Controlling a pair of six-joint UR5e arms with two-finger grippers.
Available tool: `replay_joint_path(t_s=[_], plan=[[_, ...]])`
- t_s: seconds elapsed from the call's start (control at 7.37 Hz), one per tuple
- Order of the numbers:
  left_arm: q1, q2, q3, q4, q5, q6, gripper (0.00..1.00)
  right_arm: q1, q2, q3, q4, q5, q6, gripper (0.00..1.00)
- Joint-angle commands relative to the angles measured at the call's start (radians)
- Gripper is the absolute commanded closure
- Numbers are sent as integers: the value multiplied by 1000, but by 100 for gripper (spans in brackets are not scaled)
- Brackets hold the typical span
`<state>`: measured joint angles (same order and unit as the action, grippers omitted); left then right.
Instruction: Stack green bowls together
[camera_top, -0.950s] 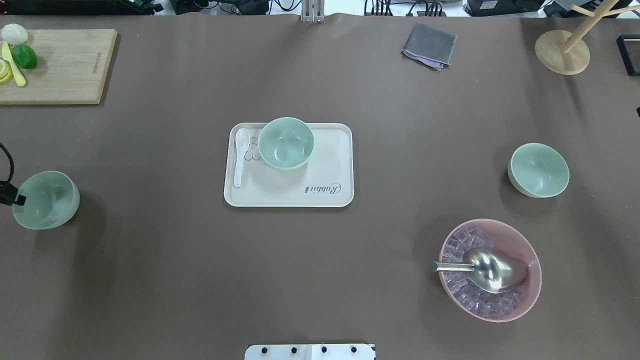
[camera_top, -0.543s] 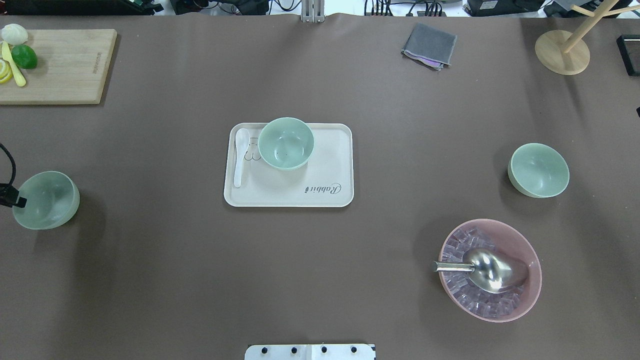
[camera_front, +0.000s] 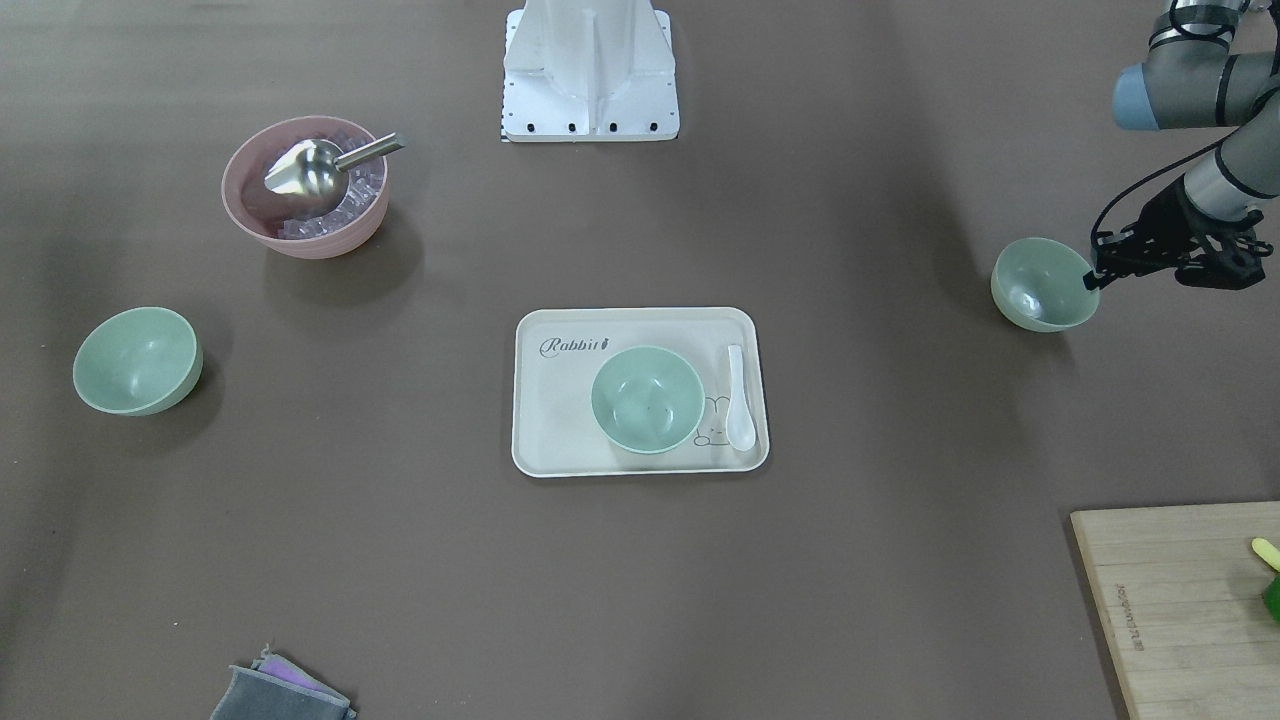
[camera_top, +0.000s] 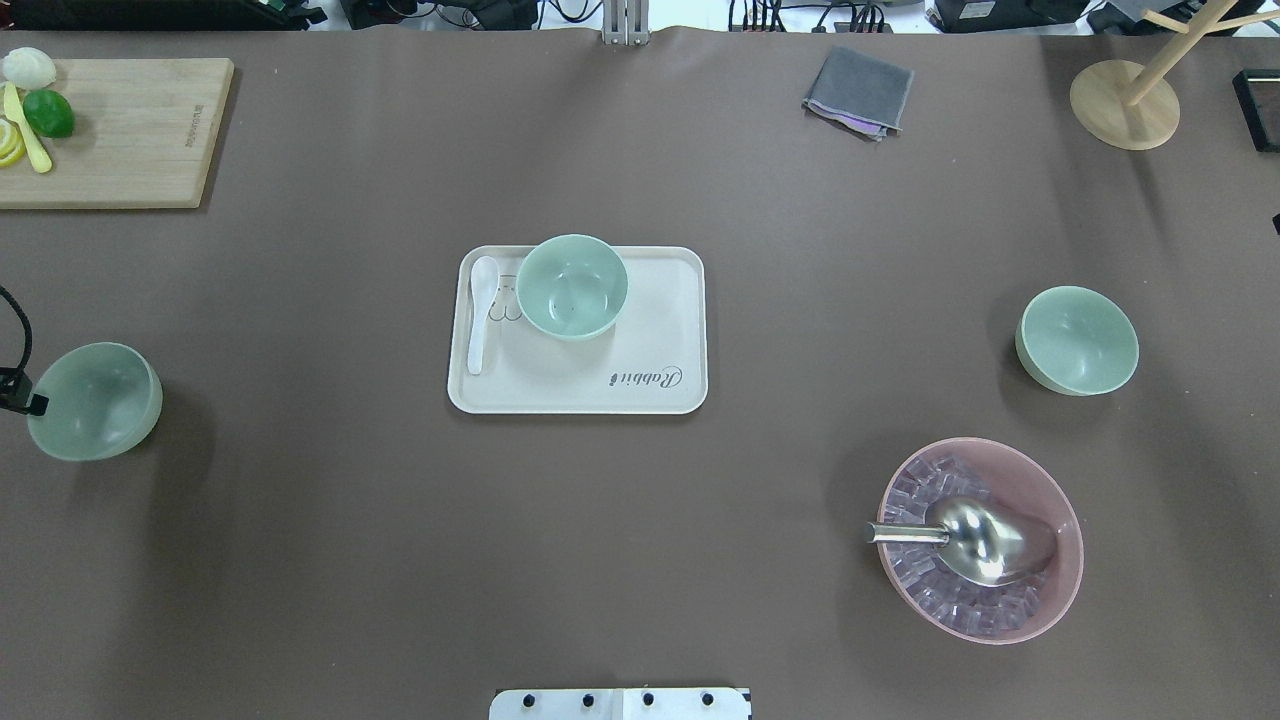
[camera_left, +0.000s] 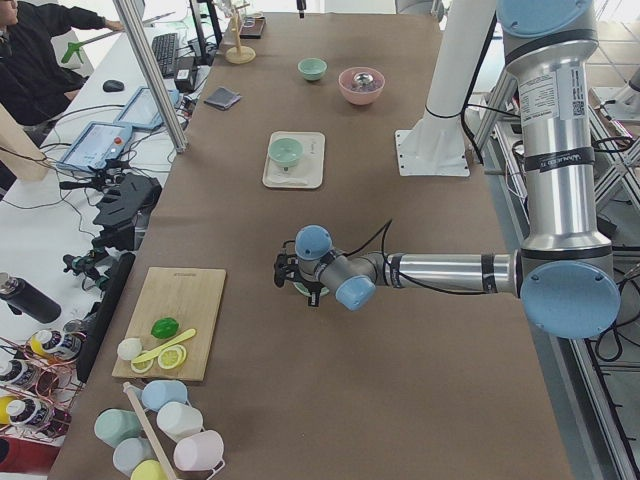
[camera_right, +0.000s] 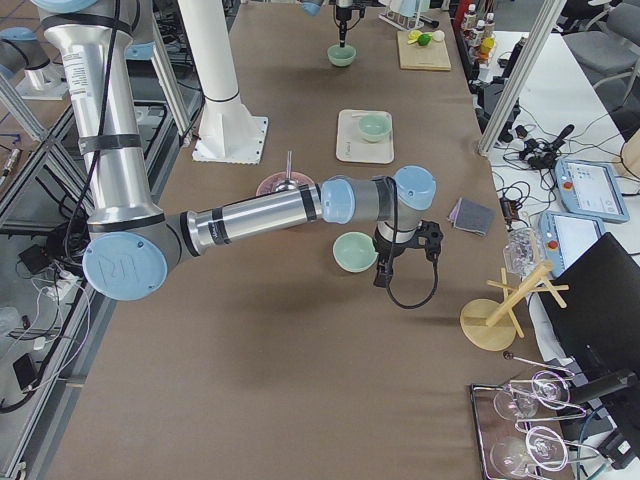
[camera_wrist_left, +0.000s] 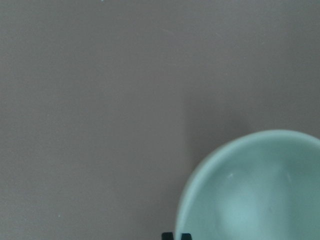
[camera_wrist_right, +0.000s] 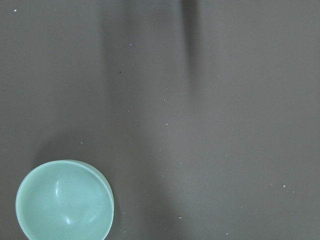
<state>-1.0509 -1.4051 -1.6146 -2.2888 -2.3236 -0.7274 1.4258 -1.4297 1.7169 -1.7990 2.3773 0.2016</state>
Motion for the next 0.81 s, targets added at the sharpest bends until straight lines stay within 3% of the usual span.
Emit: replay_joint_path(t_s=[0.0,0.27,0.68], plan=[[-14,-2,-22,12,-95,-1,100,1,0,1,1,-4,-1,0],[-32,-27,-111,172,-134,-6,100,-1,8,1,1,-6,-1,0],[-40,-208,-218,441,-126,-120,100,-103,82,-7,7,-16,110,0]])
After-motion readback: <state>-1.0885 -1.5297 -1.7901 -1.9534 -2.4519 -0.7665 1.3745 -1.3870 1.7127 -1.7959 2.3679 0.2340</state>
